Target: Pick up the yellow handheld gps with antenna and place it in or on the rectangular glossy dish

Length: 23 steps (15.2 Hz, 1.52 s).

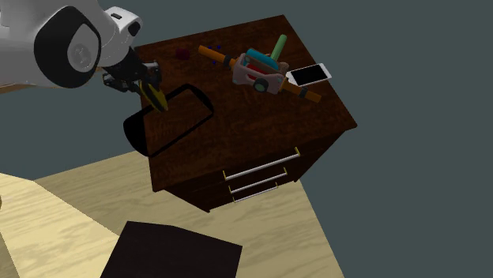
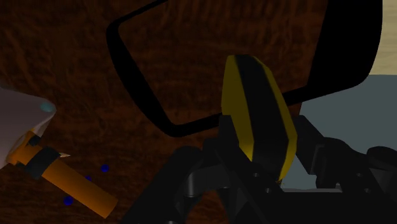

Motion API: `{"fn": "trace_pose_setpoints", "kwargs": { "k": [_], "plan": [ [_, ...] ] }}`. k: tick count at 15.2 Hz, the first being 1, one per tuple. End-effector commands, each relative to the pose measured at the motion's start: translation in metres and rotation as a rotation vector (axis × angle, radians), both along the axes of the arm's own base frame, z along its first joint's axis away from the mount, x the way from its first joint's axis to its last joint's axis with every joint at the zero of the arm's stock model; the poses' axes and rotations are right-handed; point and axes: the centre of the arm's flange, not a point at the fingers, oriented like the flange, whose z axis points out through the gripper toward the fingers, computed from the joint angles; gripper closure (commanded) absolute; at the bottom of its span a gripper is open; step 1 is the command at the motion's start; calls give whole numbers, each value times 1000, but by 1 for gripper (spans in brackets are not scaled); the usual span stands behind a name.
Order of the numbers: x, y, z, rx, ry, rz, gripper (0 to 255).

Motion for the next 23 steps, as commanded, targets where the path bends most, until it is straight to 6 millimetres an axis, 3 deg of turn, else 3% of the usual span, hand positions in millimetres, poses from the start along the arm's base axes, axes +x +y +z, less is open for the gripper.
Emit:
{"fn": "trace_pose_setpoints", "kwargs": {
  "k": [1, 6, 13, 14, 19, 23],
  "plan": [
    [0, 0, -11, 0, -1, 0, 255],
    [0, 0, -35, 0, -1, 0, 255],
    [0, 0, -35, 0, -1, 0, 255],
    [0, 0, -35, 0, -1, 0, 0],
    [0, 0, -35, 0, -1, 0, 0],
    [-10, -2, 14, 0, -1, 0, 0]
  ]
}}
